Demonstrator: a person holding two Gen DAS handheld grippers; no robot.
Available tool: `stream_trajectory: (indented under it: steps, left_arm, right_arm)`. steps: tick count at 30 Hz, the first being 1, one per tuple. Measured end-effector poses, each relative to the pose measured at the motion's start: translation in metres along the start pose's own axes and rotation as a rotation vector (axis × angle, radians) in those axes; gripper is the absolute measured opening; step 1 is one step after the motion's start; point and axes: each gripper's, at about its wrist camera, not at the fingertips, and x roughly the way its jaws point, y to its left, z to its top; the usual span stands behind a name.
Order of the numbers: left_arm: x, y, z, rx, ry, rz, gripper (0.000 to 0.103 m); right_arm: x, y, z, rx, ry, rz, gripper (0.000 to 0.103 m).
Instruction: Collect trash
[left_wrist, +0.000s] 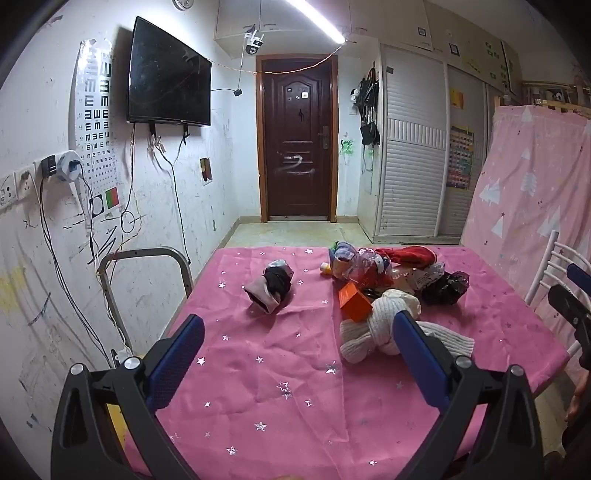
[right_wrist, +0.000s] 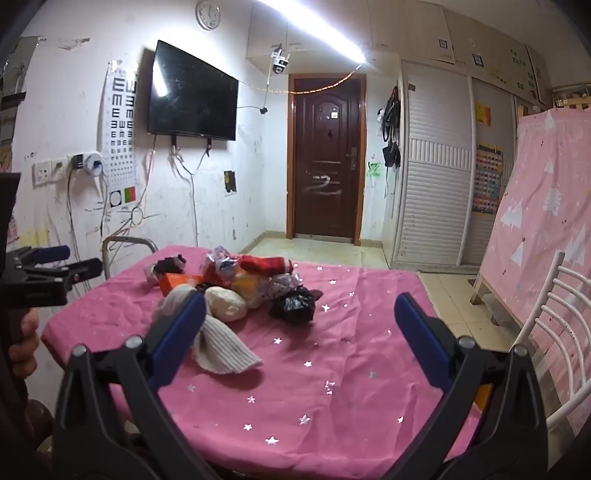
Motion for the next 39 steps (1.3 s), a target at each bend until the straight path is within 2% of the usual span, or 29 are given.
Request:
stream_trajectory:
  steps: [39]
  left_arm:
    - [0.0066, -0.0034, -0.0046, 0.014, 0.019, 0.001, 0.093]
  right_arm:
    - [0.0013, -0.0011, -0.0021, 0.009, -0.007, -0.007, 0.098]
